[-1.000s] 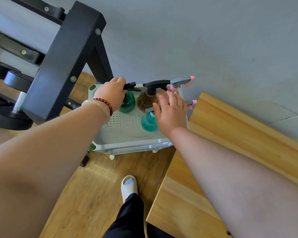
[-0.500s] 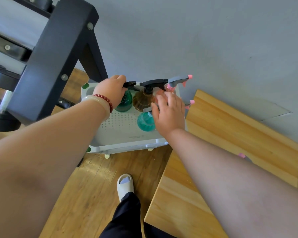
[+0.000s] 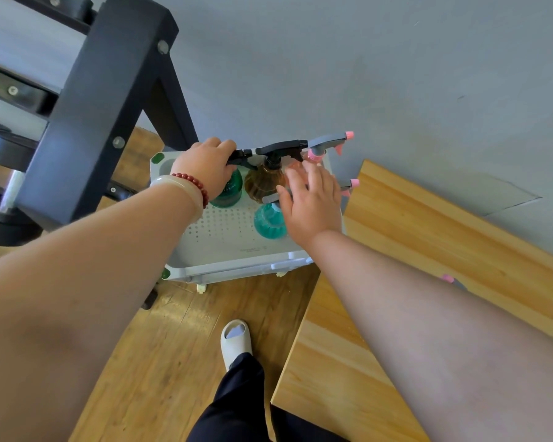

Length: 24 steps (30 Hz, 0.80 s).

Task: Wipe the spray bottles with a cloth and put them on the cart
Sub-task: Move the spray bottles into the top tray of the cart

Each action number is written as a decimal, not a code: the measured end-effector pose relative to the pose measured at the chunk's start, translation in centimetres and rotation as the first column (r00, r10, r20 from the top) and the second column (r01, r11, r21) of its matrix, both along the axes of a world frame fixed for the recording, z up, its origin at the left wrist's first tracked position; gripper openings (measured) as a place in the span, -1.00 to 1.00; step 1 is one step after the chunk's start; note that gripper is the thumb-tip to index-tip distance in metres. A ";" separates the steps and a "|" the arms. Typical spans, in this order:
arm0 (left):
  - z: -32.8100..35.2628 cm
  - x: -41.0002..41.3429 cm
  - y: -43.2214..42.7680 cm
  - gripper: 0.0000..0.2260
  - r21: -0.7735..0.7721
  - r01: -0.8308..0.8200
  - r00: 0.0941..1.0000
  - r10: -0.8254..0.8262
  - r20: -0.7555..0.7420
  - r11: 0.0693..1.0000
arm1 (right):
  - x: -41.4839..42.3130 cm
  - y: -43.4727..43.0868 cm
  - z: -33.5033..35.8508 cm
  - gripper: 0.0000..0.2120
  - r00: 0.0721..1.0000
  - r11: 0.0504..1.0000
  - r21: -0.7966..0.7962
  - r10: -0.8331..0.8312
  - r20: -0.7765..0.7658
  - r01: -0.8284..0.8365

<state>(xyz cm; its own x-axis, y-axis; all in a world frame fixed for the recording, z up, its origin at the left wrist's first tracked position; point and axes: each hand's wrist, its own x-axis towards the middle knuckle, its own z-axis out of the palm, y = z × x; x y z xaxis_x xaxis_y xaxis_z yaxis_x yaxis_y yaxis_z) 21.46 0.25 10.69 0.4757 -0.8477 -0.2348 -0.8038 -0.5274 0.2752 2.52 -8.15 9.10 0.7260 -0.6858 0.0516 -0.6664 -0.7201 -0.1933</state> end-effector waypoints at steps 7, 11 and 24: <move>0.7 -2.2 1.7 -0.61 -0.076 -0.089 0.995 0.092 0.037 0.993 | -1.2 0.4 1.2 -0.55 1.000 0.999 0.029 0.017 -0.020 -0.016; 1.0 -4.3 3.0 -0.61 -0.081 -0.111 0.989 0.118 0.084 0.990 | -2.8 0.4 2.4 -0.54 0.998 0.999 0.034 0.022 -0.051 -0.020; 1.2 -17.0 3.9 -0.64 -0.231 0.023 0.994 0.002 0.108 0.973 | -16.3 -0.2 2.6 -0.52 0.985 0.983 0.125 -0.116 -0.126 0.131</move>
